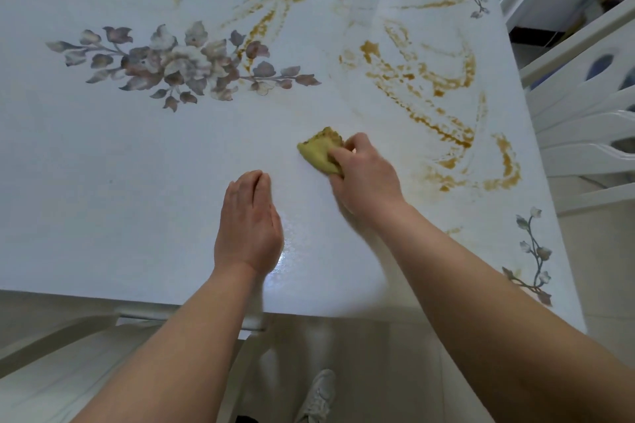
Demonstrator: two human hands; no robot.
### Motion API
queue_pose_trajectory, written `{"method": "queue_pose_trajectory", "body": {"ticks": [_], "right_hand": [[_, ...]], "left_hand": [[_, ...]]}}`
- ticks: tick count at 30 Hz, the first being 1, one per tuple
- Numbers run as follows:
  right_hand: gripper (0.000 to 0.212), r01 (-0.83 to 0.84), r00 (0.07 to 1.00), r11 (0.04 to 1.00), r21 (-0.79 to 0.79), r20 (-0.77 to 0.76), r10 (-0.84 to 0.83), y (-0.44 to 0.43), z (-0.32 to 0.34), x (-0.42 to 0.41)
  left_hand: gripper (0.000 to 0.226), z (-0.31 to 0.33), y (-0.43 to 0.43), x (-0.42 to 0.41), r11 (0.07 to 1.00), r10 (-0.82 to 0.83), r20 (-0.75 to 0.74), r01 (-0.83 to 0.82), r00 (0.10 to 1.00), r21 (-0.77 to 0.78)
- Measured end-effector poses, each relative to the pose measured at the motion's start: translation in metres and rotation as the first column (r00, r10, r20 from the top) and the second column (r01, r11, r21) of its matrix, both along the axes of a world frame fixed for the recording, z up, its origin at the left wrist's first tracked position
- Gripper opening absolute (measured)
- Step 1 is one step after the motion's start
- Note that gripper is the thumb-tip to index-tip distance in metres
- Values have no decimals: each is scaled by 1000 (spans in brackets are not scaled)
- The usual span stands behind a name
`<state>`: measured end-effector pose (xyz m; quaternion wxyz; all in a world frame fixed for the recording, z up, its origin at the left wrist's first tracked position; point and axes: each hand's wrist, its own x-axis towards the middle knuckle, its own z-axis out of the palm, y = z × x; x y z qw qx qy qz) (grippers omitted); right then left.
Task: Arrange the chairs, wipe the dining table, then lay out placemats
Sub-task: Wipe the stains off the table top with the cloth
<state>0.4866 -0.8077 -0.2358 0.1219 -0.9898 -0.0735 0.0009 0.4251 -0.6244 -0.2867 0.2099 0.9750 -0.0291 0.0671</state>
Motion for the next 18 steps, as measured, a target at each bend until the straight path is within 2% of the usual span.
{"method": "queue_pose_trajectory", "body": {"ticks": [2,5,6,8,10,12,14,15,16,18], "right_hand": [[40,-79,996,997,-15,28,80,1,-14,-3],[61,-172,976,969,175,-102,191,0,-21,-1],[61,-171,971,954,247,-125,206,1,-23,0],[56,-174,977,938,301,-67,203,4,-22,-1],[48,-204,978,958,204,86,190,5,-27,-3],[38,-155,975,978,141,182,128,2,-34,-1],[38,-51,984,982,181,176,19,-3,-38,1],[41,-50,984,984,173,179,18,-6,-37,3],[44,-91,982,985,144,178,65,-8,-37,3],[47,-215,975,974,76,81,209,-8,-35,1]], "left_hand": [[42,0,0,0,1000,1,-1,-1,1000,-2],[42,1,0,0,1000,5,-8,-5,1000,4],[42,0,0,0,1000,5,-11,-5,1000,8],[42,0,0,1,1000,4,-14,-3,1000,9],[42,1,0,0,1000,1,-18,-1,1000,5],[42,1,0,1,1000,2,-20,-2,1000,1],[43,1,0,0,1000,1,-22,-1,1000,2],[44,1,0,1,1000,1,-21,-1,1000,4],[44,1,0,1,1000,0,-19,0,1000,4],[43,1,0,0,1000,0,-19,0,1000,4]]}}
